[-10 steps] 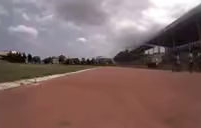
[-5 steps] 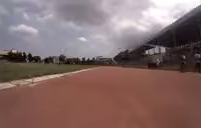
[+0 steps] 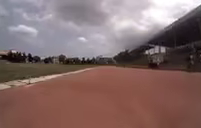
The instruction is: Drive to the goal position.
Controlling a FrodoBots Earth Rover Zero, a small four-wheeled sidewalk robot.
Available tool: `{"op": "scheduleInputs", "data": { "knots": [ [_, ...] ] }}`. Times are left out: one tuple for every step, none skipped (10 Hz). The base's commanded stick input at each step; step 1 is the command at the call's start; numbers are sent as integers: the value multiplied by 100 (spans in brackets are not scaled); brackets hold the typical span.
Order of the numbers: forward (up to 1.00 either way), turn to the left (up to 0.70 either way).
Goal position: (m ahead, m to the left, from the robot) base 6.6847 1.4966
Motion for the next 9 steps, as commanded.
{"op": "scheduleInputs", "data": {
  "knots": [
    [45, 0],
    [45, 0],
    [45, 0],
    [45, 0],
    [45, 0],
    [45, 0],
    [45, 0],
    [45, 0],
    [45, 0]
  ]
}}
